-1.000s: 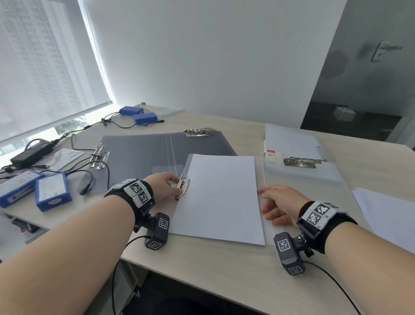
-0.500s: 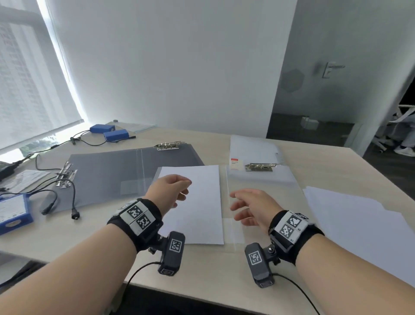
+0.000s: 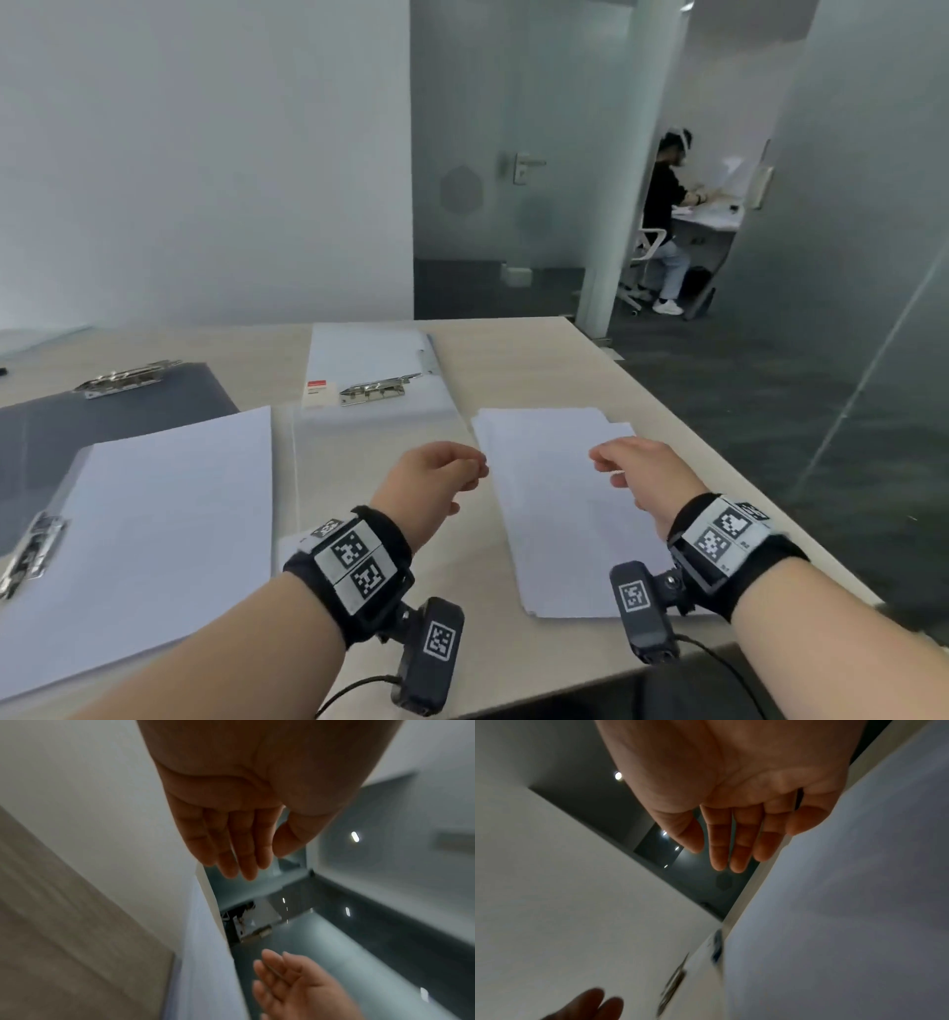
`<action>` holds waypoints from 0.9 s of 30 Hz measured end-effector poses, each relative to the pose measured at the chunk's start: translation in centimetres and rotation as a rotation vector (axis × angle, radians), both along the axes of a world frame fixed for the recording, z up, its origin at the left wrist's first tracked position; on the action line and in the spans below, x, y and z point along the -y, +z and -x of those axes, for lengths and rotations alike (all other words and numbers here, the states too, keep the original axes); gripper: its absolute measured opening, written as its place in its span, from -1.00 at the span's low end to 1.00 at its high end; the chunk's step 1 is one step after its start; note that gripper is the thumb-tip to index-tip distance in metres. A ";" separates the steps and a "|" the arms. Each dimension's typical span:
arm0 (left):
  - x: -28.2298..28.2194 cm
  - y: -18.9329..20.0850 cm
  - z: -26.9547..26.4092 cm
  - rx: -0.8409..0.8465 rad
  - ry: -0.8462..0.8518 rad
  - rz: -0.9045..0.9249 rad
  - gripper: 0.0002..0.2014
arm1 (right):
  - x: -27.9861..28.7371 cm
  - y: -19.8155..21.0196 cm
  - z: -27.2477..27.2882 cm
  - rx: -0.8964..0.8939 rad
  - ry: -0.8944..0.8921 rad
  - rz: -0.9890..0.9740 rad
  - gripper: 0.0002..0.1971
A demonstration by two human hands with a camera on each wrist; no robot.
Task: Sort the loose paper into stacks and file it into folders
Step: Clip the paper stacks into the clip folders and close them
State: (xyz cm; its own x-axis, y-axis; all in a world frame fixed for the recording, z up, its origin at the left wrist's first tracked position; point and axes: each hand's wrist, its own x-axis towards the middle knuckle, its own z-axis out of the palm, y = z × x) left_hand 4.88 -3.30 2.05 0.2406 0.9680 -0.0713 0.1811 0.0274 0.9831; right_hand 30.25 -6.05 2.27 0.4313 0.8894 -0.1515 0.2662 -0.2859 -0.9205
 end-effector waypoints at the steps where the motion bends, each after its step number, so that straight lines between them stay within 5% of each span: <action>1: -0.2 -0.2 -1.1 -0.084 -0.047 -0.034 -0.82 | 0.3 -0.2 -1.7 0.024 -0.029 0.021 -0.77; 6: -1.5 0.1 -5.1 -0.454 -0.243 -0.026 -0.81 | 1.2 -1.8 -7.9 0.163 -0.020 0.184 -0.91; 8: -2.1 0.5 -6.1 -0.622 -0.321 -0.034 -0.84 | 1.4 -2.1 -8.8 0.201 0.002 0.238 -0.82; 13: -3.3 0.0 -7.8 -0.927 -0.391 -0.035 -0.59 | 1.7 -1.3 -9.0 0.015 -0.008 0.231 -0.79; 18: -3.8 -1.4 -8.3 -0.905 -0.390 -0.017 -0.42 | 1.1 -1.7 -10.0 -0.215 -0.014 0.230 -0.89; 20: -4.0 -1.3 -8.3 -0.868 -0.373 -0.008 -0.44 | 1.2 -2.0 -10.7 -0.255 -0.087 0.245 -0.63; 23: -4.2 -1.4 -8.3 -0.854 -0.341 -0.010 -0.47 | 1.2 -2.2 -10.9 -0.290 -0.195 0.231 -0.87; 27: -4.4 -1.7 -8.4 -0.852 -0.346 -0.006 -0.48 | 0.8 -2.2 -10.8 -0.258 -0.177 0.262 -0.80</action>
State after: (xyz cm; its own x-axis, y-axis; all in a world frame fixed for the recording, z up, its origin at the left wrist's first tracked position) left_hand 13.26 1.10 0.39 0.3859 0.8526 -0.3524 0.8414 -0.1686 0.5134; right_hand 41.02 -6.85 0.10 0.4923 0.7218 -0.4865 -0.0385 -0.5404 -0.8406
